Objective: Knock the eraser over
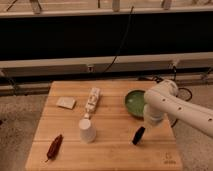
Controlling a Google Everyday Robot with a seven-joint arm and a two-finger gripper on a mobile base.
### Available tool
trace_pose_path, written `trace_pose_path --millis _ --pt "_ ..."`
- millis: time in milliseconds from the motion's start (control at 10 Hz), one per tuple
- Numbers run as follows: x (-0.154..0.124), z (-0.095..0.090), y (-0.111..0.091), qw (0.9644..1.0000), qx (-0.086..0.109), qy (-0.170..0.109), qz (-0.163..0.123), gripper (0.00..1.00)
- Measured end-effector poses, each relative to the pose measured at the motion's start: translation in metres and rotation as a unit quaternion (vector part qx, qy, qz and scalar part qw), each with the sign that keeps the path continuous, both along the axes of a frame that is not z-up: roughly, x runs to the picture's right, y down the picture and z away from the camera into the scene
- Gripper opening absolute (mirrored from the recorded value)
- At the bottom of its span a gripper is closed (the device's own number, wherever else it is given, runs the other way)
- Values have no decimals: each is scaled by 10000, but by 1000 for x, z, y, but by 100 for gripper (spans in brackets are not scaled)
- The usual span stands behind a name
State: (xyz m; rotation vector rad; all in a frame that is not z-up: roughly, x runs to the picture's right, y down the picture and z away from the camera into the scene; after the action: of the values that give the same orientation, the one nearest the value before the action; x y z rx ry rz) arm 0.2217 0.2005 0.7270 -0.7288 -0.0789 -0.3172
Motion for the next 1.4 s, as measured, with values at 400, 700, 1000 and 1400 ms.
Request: trace_pose_path --millis 400,700,1000,1400 --pt "-3 -4 2 9999 -83 -66 -88 0" --pt "-12 -5 3 9995 -157 -132 -222 0" --pt "-16 -7 3 9991 -222 -180 -328 0" --pt "-24 -11 5 9980 -316 -266 -487 0"
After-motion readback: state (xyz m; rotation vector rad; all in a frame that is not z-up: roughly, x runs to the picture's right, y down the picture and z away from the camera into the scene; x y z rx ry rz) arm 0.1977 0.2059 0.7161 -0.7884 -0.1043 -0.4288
